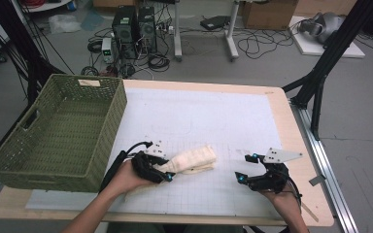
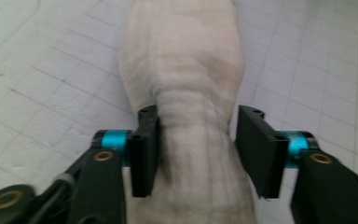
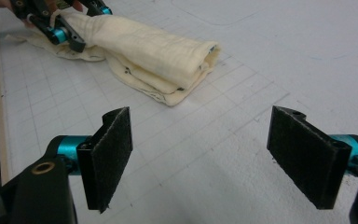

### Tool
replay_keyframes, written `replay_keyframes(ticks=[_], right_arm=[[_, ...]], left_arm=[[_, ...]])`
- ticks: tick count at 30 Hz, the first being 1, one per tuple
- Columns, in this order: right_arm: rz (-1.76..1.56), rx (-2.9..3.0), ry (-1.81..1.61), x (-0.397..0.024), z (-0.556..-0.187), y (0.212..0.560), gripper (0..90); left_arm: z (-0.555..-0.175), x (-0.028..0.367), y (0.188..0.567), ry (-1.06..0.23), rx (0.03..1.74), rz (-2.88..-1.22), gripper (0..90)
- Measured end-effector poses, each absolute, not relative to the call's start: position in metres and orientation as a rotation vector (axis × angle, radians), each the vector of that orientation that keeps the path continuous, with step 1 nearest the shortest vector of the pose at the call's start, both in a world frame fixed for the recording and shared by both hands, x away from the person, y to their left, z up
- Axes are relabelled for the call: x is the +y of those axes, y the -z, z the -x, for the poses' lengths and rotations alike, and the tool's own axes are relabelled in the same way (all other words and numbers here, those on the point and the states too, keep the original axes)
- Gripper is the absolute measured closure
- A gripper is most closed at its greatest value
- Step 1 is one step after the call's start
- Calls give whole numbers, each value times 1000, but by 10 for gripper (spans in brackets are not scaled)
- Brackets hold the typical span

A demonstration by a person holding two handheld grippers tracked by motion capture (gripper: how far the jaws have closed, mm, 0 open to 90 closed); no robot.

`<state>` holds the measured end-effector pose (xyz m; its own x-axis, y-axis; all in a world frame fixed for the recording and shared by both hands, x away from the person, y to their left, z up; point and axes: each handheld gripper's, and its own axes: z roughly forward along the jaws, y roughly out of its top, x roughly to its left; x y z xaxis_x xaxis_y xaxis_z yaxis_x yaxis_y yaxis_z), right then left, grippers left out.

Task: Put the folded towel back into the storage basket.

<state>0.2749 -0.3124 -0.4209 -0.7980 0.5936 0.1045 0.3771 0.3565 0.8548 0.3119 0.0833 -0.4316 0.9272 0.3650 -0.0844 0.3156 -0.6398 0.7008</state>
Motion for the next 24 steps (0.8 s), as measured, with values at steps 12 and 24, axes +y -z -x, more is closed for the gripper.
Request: replay_keyframes(ticks=[12, 24], right_arm=[[-867, 2398, -1416, -311, -275, 420, 215], [-874, 2394, -1419, -312, -275, 420, 216]], left_arm=[[-299, 69, 435, -294, 384, -2380, 782], [-304, 102, 389, -390, 522, -2152, 814]])
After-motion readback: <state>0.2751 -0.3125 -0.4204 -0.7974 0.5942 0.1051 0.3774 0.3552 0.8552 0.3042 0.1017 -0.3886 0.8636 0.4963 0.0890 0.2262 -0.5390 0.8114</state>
